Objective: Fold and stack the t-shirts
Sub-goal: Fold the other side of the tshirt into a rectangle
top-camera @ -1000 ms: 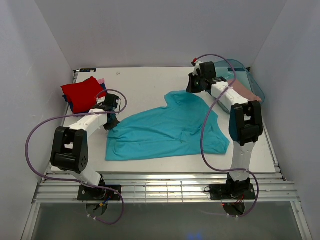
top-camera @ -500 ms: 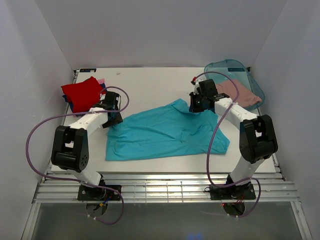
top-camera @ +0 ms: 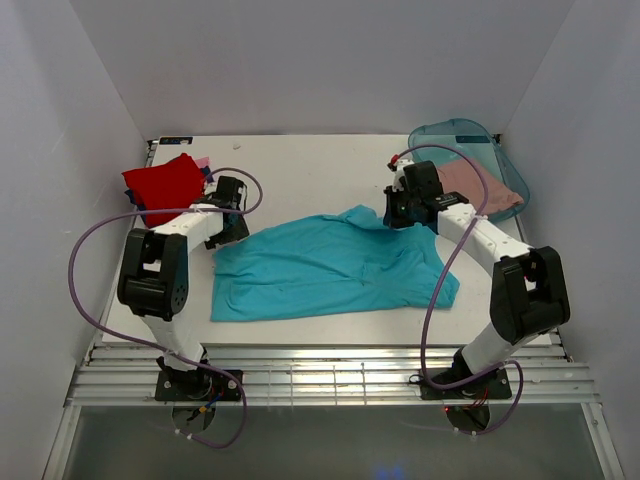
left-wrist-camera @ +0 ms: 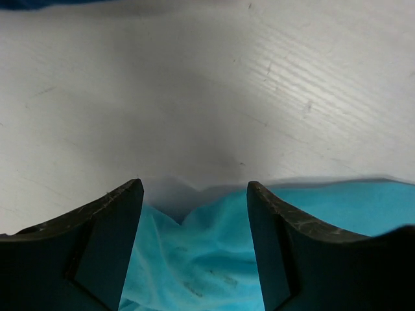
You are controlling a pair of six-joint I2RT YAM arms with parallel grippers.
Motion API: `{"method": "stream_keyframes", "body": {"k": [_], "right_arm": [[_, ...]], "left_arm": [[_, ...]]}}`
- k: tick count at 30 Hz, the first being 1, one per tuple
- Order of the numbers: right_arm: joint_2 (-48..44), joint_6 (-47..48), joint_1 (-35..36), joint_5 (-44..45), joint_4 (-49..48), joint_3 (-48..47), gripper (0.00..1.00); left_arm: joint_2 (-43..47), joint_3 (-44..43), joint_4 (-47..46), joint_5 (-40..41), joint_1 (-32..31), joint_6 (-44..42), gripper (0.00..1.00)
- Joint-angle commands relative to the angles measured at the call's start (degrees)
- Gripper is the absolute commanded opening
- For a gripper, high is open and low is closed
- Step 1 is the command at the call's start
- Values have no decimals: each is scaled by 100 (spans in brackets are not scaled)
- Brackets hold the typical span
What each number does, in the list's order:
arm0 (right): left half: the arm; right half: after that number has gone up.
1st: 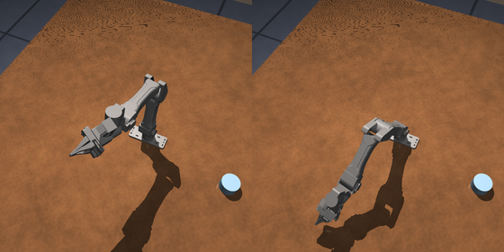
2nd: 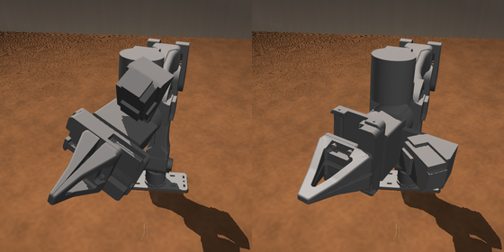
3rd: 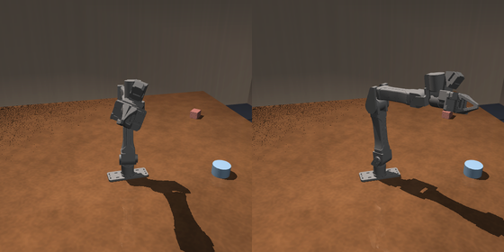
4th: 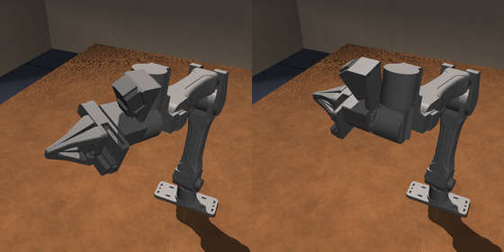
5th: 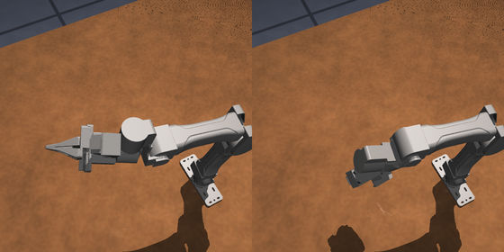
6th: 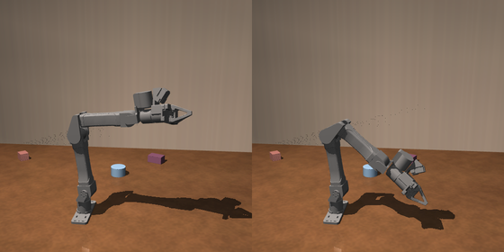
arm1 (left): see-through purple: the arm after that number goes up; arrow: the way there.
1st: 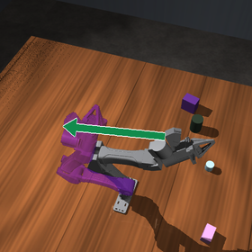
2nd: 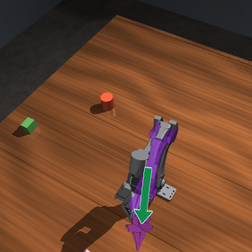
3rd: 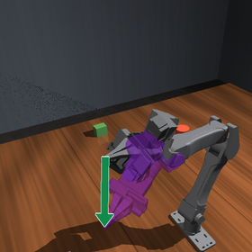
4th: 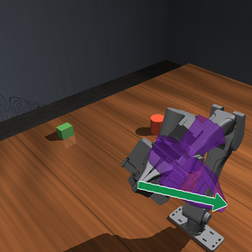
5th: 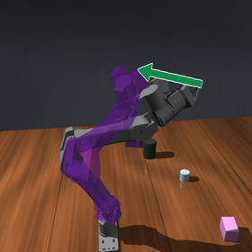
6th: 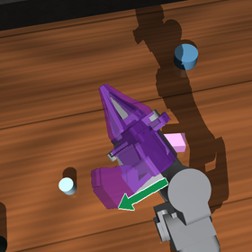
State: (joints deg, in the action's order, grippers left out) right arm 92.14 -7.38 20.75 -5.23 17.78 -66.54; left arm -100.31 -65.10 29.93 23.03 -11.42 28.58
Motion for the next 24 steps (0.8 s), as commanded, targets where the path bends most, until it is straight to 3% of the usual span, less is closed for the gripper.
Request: {"method": "stream_keyframes", "body": {"k": [1,5,7,12,13,16,18,19,24], "right_arm": [[-319,61,34,102,85,159,8],[-407,131,34,145,120,256,8],[-416,140,34,137,156,238,8],[-460,52,43,93,129,230,8],[-460,35,52,84,138,230,8],[-504,35,78,84,156,238,8],[-565,34,104,93,147,265,8],[-583,26,113,93,147,291,8],[-662,26,157,49,156,484,8]], "left_arm": [[-172,15,187,44,43,183,75],[-164,120,364,-52,35,420,68],[20,217,364,-79,43,473,60],[363,270,382,-176,35,456,17],[389,261,399,-202,35,456,15],[416,235,548,-316,43,482,17],[521,270,593,-377,35,500,28],[574,287,601,-378,43,508,40],[942,384,610,-325,43,535,56]]}}
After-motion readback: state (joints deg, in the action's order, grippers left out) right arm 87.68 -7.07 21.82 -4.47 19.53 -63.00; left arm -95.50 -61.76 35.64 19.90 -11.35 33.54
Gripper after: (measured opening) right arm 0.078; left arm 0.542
